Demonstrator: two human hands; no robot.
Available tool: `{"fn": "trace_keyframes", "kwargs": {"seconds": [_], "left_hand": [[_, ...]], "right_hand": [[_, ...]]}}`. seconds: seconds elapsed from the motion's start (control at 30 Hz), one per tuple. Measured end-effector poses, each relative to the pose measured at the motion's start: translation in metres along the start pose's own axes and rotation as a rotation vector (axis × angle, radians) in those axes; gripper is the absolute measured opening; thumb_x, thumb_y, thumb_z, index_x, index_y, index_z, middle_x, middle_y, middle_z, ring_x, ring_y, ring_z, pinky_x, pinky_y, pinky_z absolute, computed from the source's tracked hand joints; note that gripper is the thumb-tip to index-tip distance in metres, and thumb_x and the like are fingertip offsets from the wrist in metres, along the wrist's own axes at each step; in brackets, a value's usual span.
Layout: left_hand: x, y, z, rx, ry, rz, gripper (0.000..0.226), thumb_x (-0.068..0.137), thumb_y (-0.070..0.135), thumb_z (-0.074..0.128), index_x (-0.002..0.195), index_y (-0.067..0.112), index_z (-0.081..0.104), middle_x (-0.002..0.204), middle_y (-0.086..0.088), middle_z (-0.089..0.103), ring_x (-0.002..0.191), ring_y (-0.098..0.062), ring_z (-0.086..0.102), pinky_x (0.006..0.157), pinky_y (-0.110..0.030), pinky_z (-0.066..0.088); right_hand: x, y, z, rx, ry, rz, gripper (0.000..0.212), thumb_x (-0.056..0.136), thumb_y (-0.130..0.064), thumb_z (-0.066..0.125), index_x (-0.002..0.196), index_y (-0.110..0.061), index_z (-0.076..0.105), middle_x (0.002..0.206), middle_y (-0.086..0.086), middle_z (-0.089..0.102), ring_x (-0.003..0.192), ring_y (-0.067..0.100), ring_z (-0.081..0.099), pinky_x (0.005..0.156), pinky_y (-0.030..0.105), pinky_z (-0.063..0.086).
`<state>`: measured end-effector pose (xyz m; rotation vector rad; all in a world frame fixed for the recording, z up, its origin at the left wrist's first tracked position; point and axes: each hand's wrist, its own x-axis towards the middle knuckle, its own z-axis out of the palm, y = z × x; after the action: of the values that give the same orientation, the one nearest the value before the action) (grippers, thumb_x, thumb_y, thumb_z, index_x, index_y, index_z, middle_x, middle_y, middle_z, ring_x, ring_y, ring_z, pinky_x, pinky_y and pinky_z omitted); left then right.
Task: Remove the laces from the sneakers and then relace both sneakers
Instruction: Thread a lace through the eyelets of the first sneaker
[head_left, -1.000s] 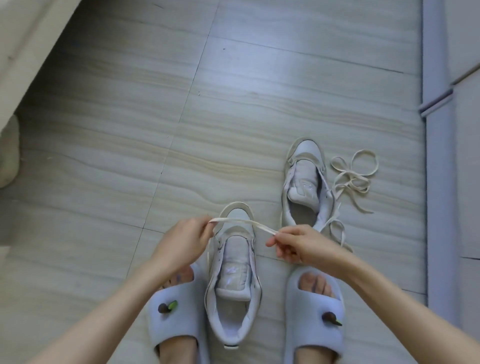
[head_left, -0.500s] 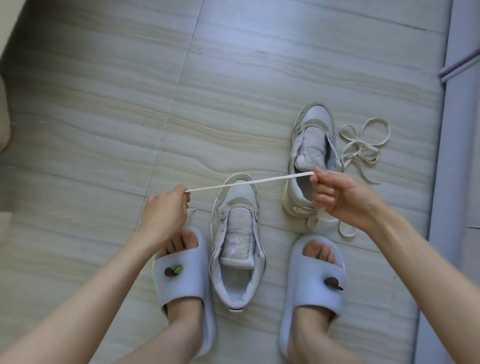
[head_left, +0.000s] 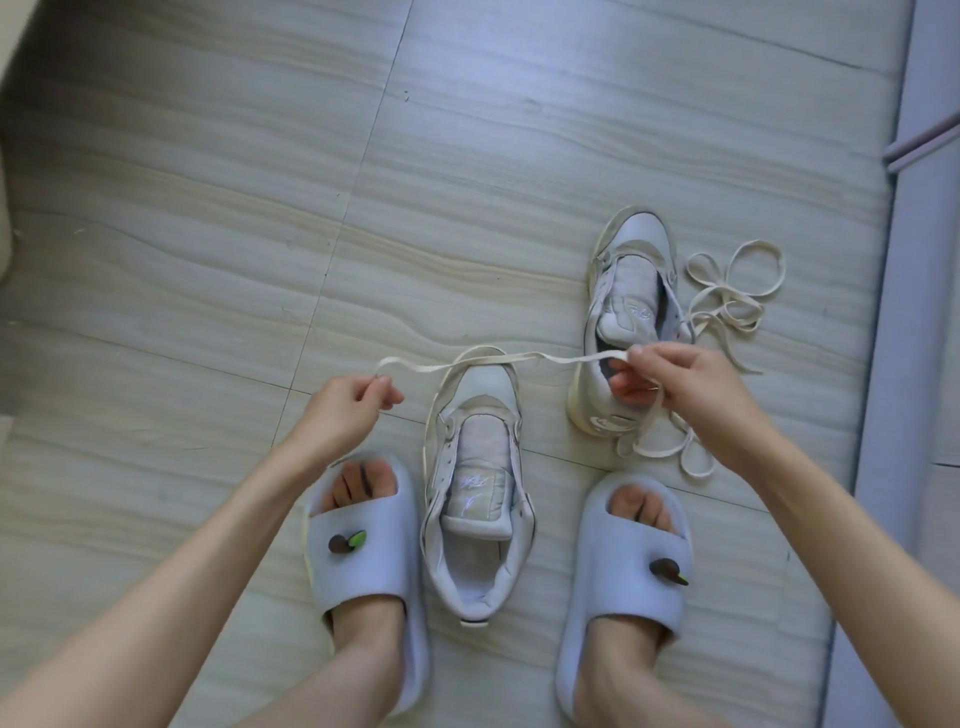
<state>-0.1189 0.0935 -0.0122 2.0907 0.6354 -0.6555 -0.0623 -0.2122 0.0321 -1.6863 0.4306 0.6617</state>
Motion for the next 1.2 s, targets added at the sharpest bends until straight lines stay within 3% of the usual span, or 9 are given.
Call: {"fn": "trace_keyframes", "kwargs": {"seconds": [0.1, 0.2, 0.33, 0.4, 0.5, 0.77, 0.87, 1.0, 1.2], "left_hand": [[-0.004, 0.015, 0.012, -0.063, -0.024, 0.020, 0.032, 0.099, 0.027, 0.043, 0.098, 0.011, 0.072, 0.079, -0.008, 0.055, 0.079, -0.018, 0.048, 0.077, -0.032, 0.040], [-0.007, 0.022, 0.021, -0.088, -0.078, 0.024, 0.035, 0.099, 0.031, 0.040, 0.101, 0.016, 0.071, 0.083, -0.010, 0.049, 0.083, -0.017, 0.047, 0.076, -0.025, 0.035], [-0.011, 0.017, 0.034, -0.239, -0.085, -0.018, 0.030, 0.099, 0.022, 0.044, 0.101, 0.006, 0.069, 0.064, -0.009, 0.041, 0.054, -0.011, 0.044, 0.054, -0.015, 0.036], [-0.012, 0.012, 0.040, -0.369, -0.011, -0.064, 0.021, 0.096, 0.013, 0.049, 0.095, 0.002, 0.067, 0.057, -0.004, 0.046, 0.039, 0.000, 0.042, 0.046, -0.011, 0.036], [-0.013, 0.004, 0.046, -0.469, 0.039, -0.111, 0.012, 0.091, 0.006, 0.057, 0.087, 0.000, 0.066, 0.059, -0.006, 0.053, 0.040, 0.000, 0.046, 0.047, -0.011, 0.041], [-0.007, -0.001, 0.062, -0.427, 0.177, -0.119, 0.016, 0.084, 0.008, 0.068, 0.070, 0.007, 0.060, 0.057, -0.004, 0.061, 0.041, -0.005, 0.054, 0.056, -0.023, 0.050], [-0.008, 0.001, 0.066, -0.352, 0.223, -0.076, 0.017, 0.084, 0.013, 0.068, 0.072, 0.006, 0.058, 0.059, -0.001, 0.062, 0.042, -0.004, 0.054, 0.055, -0.021, 0.048], [-0.012, 0.000, 0.070, -0.160, 0.292, 0.009, 0.025, 0.085, 0.016, 0.066, 0.067, 0.016, 0.049, 0.071, -0.003, 0.065, 0.063, -0.020, 0.058, 0.067, -0.027, 0.041], [-0.009, 0.004, 0.069, -0.091, 0.383, 0.133, 0.014, 0.085, 0.010, 0.065, 0.075, 0.008, 0.055, 0.077, -0.009, 0.065, 0.071, -0.020, 0.054, 0.065, -0.021, 0.031]], "right_hand": [[-0.006, -0.002, 0.017, -0.453, 0.164, -0.188, 0.012, 0.090, -0.015, 0.060, 0.089, -0.016, 0.072, 0.081, -0.008, 0.066, 0.074, 0.003, 0.059, 0.073, 0.011, 0.043], [-0.020, 0.001, 0.038, -0.643, 0.270, -0.485, 0.011, 0.087, -0.006, 0.063, 0.093, -0.004, 0.072, 0.092, 0.007, 0.061, 0.087, 0.018, 0.055, 0.083, 0.023, 0.040], [-0.028, 0.012, 0.071, -0.705, 0.019, -0.480, 0.010, 0.088, -0.008, 0.061, 0.092, -0.005, 0.071, 0.086, 0.010, 0.061, 0.077, 0.016, 0.052, 0.077, 0.024, 0.039], [-0.023, 0.022, 0.087, -0.828, -0.145, -0.387, 0.017, 0.092, -0.017, 0.056, 0.100, -0.010, 0.069, 0.098, 0.008, 0.063, 0.091, 0.020, 0.054, 0.087, 0.031, 0.040], [-0.017, 0.035, 0.107, -1.063, -0.298, -0.331, 0.026, 0.096, -0.026, 0.047, 0.113, -0.019, 0.065, 0.112, 0.006, 0.059, 0.109, 0.025, 0.046, 0.094, 0.036, 0.037], [-0.006, 0.040, 0.127, -1.058, -0.274, -0.291, 0.024, 0.091, -0.026, 0.052, 0.110, -0.026, 0.067, 0.107, 0.005, 0.063, 0.105, 0.026, 0.047, 0.089, 0.036, 0.038], [-0.004, 0.044, 0.130, -0.963, -0.221, -0.267, 0.021, 0.090, -0.024, 0.056, 0.106, -0.024, 0.069, 0.102, 0.005, 0.065, 0.102, 0.026, 0.049, 0.089, 0.037, 0.039], [-0.004, 0.051, 0.131, -0.969, -0.191, -0.294, 0.023, 0.090, -0.031, 0.057, 0.111, -0.024, 0.066, 0.104, 0.002, 0.060, 0.105, 0.023, 0.046, 0.089, 0.034, 0.033], [0.001, 0.051, 0.132, -0.905, -0.185, -0.344, 0.023, 0.089, -0.031, 0.060, 0.108, -0.023, 0.069, 0.091, 0.000, 0.048, 0.098, 0.023, 0.041, 0.086, 0.035, 0.036]]}}
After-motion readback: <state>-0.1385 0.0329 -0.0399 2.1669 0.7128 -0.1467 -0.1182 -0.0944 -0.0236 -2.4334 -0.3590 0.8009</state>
